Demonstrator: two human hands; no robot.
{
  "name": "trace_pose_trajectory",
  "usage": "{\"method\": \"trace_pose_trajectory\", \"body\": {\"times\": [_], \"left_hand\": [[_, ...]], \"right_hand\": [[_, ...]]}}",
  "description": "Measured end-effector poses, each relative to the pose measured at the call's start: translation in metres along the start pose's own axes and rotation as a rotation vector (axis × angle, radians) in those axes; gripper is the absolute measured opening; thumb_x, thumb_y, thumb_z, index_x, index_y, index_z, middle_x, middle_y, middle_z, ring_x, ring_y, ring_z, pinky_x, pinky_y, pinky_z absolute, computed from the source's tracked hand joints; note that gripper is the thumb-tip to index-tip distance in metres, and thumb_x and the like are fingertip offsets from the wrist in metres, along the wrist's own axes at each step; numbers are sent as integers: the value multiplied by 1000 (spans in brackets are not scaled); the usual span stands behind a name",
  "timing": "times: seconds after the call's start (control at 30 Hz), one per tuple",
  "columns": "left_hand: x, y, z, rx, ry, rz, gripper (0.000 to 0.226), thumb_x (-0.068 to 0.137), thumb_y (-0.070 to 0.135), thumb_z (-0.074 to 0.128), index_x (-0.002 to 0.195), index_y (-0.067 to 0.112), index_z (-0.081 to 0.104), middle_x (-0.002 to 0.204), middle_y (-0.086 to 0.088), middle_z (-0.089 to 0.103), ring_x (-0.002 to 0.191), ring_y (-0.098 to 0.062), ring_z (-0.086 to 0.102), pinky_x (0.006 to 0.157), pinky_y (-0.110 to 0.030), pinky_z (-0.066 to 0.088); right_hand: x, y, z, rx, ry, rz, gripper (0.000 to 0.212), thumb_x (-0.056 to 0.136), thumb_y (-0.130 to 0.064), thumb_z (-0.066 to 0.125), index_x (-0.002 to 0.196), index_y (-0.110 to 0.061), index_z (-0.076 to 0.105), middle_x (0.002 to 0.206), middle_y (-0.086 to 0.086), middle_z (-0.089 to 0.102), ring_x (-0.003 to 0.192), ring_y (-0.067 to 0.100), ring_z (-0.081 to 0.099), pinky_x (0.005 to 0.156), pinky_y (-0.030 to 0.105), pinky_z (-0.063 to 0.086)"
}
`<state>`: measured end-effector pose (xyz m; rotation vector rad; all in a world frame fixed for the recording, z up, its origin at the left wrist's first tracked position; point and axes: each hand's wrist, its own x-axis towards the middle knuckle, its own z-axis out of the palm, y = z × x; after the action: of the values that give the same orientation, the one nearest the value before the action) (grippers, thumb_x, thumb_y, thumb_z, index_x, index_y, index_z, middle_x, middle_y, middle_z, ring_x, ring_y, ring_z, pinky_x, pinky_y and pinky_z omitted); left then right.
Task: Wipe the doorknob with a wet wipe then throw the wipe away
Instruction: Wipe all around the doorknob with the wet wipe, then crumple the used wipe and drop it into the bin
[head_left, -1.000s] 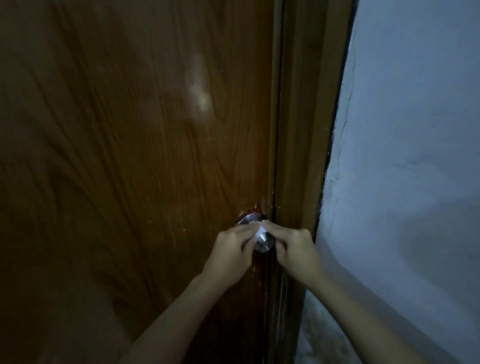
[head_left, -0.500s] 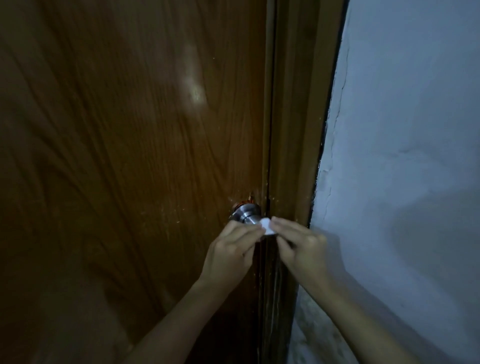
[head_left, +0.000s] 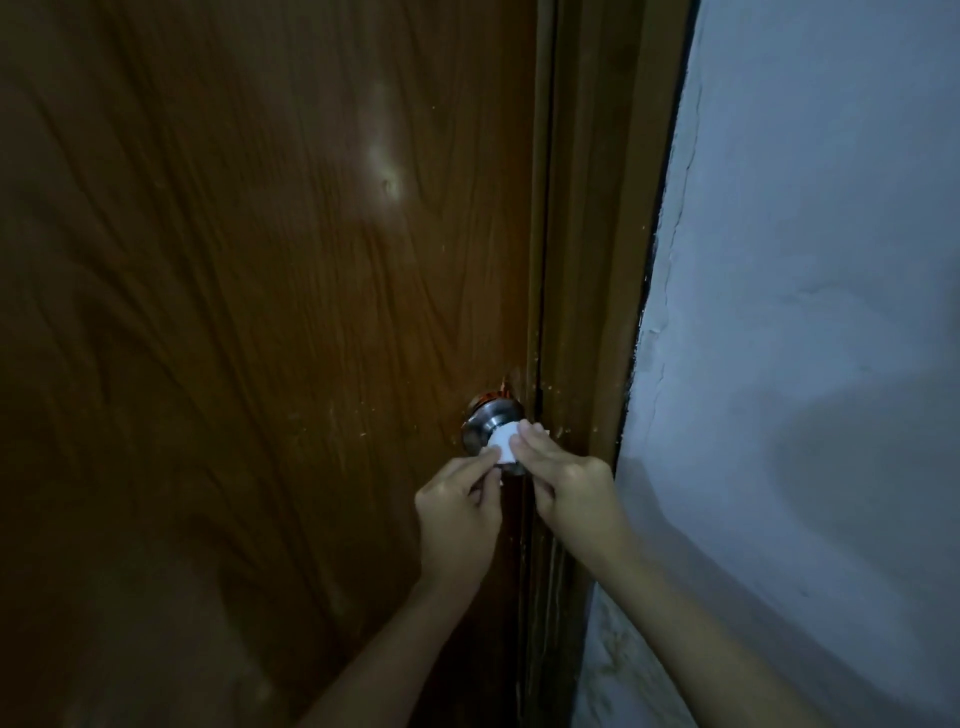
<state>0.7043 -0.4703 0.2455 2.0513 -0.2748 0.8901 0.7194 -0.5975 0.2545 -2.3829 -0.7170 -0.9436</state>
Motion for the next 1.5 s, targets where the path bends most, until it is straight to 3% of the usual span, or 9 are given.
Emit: {"method": "trace_pose_trajectory", "body": {"times": [0.3,0.37,0.47,0.6,0.77,0.93,1.13,1.27,1.5], "left_hand": [[-3,10,4,-34,8,-56,15,71,-4,71,83,4,72,79,-9,69,66,10,52,65,0,43],[-2,10,4,-20,-57,-66,14,73,-2,70,84,6,73,80,-9,69,64,7,52,65,0,43],[-3,12,0,-8,-189,-159,17,78,3,67,93,9,72,89,-3,68,65,8,53,64,1,42],[-7,19,-10,-46,-330,-237,16,81,9,65,95,12,71,89,3,69,69,6,59,60,0,44],[-24,43,-28,-253,-224,-505,17,81,10,65,96,16,69,90,2,70,80,-8,66,65,-15,52],[-66,93,-38,-534,-150,-700,16,83,5,62,96,11,68,97,-12,70,88,-18,69,66,-18,57],[-138,153,-39,-623,-214,-723,24,88,5,53,107,11,66,104,-6,70,95,-14,68,79,-23,57],[-196,183,-32,-641,-292,-734,34,88,-2,49,94,23,71,98,-1,73,93,-13,69,75,-21,56],[-282,218,-20,-583,-376,-808,21,83,0,59,90,14,72,84,-9,72,77,-21,68,68,-22,58]], "right_hand": [[-16,-5,-8,-24,46,11,21,76,-5,60,95,-1,69,98,21,71,86,27,70,76,29,53],[-18,-7,-12,4,-39,39,28,82,-15,46,95,-6,69,95,15,73,82,23,71,72,26,55],[-24,-5,-12,57,-161,186,23,83,-3,52,98,-8,69,93,12,74,82,22,69,76,33,57],[-30,-2,-25,293,-311,368,25,83,-1,53,88,-16,72,66,-1,68,61,10,62,57,26,54],[-42,-13,-56,559,-136,559,21,80,-7,63,78,-27,69,74,0,69,69,15,65,65,30,57],[-79,-35,-97,655,-78,551,11,80,-10,65,85,-19,71,75,-5,69,70,2,63,60,11,49],[-145,-50,-140,777,-101,622,15,83,-10,62,92,-16,71,84,1,72,76,10,67,68,25,57],[-204,-57,-172,832,-85,728,22,81,-11,64,77,-31,72,71,-6,73,72,14,69,70,35,59],[-292,-71,-224,1065,-190,978,26,81,-8,63,65,-25,73,65,-7,74,65,10,68,65,27,58]]}}
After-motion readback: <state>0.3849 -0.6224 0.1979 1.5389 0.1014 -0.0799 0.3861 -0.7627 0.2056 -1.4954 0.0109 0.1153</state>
